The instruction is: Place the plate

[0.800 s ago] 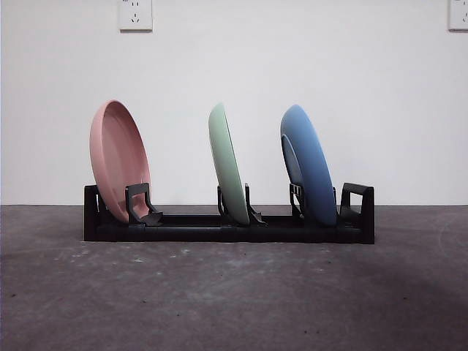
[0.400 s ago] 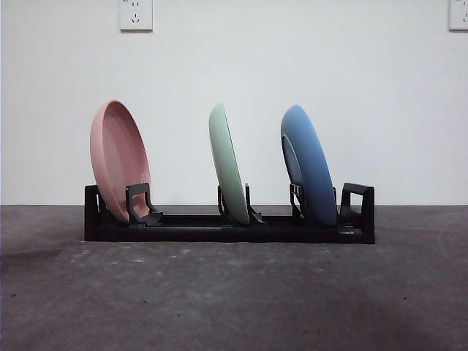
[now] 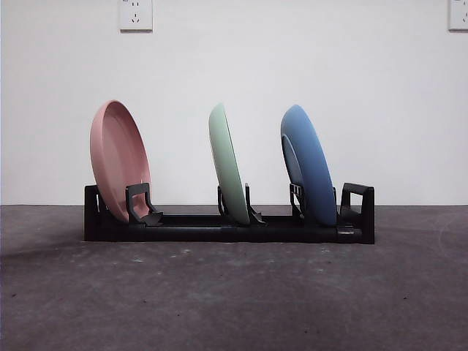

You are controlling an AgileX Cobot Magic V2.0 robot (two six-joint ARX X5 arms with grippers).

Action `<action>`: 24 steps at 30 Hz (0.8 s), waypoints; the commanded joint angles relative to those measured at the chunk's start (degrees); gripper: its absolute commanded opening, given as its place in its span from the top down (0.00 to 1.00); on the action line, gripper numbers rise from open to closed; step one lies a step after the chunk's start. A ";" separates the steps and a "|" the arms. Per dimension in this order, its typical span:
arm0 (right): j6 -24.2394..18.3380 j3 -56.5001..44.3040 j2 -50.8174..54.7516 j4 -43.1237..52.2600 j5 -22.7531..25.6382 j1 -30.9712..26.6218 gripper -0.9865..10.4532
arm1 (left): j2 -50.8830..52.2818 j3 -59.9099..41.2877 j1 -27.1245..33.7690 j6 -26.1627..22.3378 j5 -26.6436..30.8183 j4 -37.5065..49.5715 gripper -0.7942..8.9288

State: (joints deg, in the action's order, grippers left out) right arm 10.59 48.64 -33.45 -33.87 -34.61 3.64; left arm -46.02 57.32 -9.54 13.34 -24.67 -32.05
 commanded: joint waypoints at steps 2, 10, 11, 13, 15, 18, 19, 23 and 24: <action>-5.25 3.74 -5.31 -3.10 -4.94 1.29 0.90 | -3.23 4.68 -1.16 -6.19 -5.92 -2.91 0.90; -6.58 4.39 -9.60 -2.32 -9.09 2.64 0.90 | -6.14 5.73 -2.62 -12.96 -10.29 -6.05 0.90; -6.58 4.39 -9.60 -2.32 -8.79 2.78 0.90 | -6.14 5.73 -2.71 -12.94 -10.29 -5.77 0.90; -6.60 4.39 -9.55 -2.32 -8.59 2.84 0.90 | -6.14 5.73 -2.75 -12.94 -10.29 -5.66 0.88; -6.58 4.39 -9.55 -2.34 -8.00 2.89 0.90 | -6.16 5.73 -2.75 -12.96 -10.29 -5.64 0.83; -6.56 4.39 -9.55 -2.43 -7.30 2.99 0.84 | -6.16 5.73 -2.75 -12.94 -10.29 -5.64 0.64; -6.56 4.39 -9.55 -2.38 -7.32 2.99 0.79 | -6.16 5.73 -2.75 -12.94 -10.29 -5.64 0.57; -6.56 4.39 -9.55 -2.27 -7.30 2.99 0.59 | -6.16 5.73 -2.78 -12.92 -10.29 -5.62 0.43; -6.56 4.39 -9.55 -2.25 -7.30 2.99 0.56 | -6.16 5.73 -2.82 -12.92 -10.27 -5.62 0.43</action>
State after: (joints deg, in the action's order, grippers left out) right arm 4.64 52.25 -42.78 -36.84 -41.98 6.37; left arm -51.94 61.89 -12.10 1.02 -34.68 -38.13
